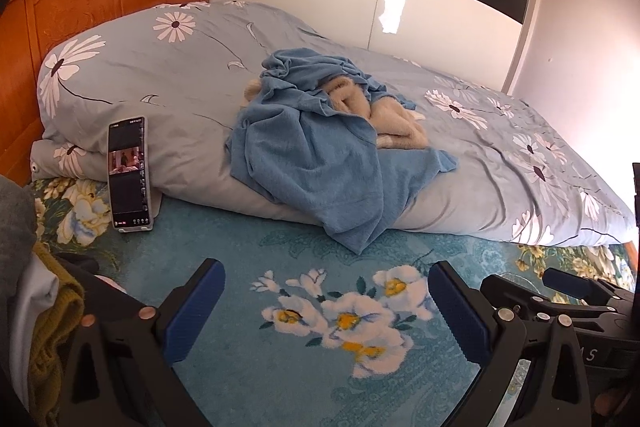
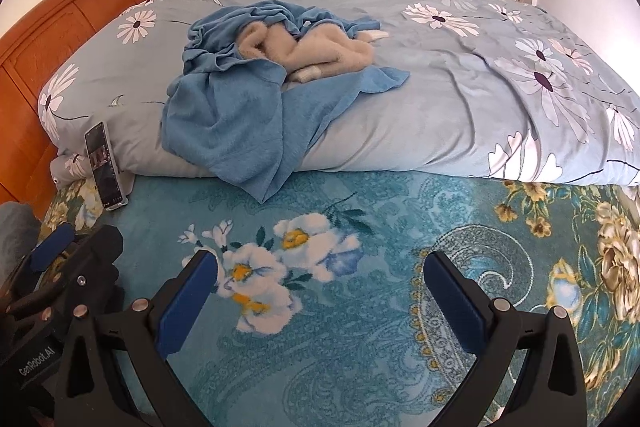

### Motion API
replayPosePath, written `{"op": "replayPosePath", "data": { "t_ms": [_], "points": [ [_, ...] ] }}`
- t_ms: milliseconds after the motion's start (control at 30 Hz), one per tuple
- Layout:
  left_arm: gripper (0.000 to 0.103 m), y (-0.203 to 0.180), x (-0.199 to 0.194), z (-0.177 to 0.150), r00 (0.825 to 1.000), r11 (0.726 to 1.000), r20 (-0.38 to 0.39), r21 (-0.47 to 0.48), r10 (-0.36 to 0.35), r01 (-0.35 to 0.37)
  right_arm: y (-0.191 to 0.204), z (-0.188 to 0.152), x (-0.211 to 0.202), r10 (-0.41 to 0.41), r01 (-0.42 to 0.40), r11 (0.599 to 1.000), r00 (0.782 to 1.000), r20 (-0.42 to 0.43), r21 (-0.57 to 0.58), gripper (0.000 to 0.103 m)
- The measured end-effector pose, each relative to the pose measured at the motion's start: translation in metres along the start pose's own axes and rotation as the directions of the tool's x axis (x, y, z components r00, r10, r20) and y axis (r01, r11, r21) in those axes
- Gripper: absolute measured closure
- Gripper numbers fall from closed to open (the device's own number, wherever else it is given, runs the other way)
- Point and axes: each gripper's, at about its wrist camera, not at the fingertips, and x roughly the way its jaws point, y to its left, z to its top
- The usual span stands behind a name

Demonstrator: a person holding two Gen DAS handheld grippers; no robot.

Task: Fold clothes
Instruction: 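Move both grippers toward the blue sweatshirt on the pillow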

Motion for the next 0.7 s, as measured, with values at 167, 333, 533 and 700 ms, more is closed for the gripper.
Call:
{"op": "replayPosePath", "data": {
  "t_ms": [167,333,533,700],
  "points": [
    [0.000,0.001,0.010,0.002,1.000,1.000,-0.006,0.009,0.001,-0.001,-0.002,0.003,0.009,-0.002,0.002,1.000,1.000,-0.004,0.005,0.000],
    [0.000,0.002,0.020,0.004,1.000,1.000,-0.013,0.012,0.001,0.000,-0.002,0.006,0.017,0.004,-0.004,1.000,1.000,-0.009,0.004,0.000],
    [0.000,0.009,0.032,0.005,1.000,1.000,-0.025,-0.012,-0.010,0.010,0.002,0.012,0.026,0.000,0.000,1.000,1.000,0.005,-0.006,0.000],
    [0.000,0.015,0.040,0.008,1.000,1.000,-0.020,-0.022,-0.022,0.022,0.009,0.018,0.035,-0.013,0.013,0.999,1.000,0.011,-0.036,0.000]
  ]
}}
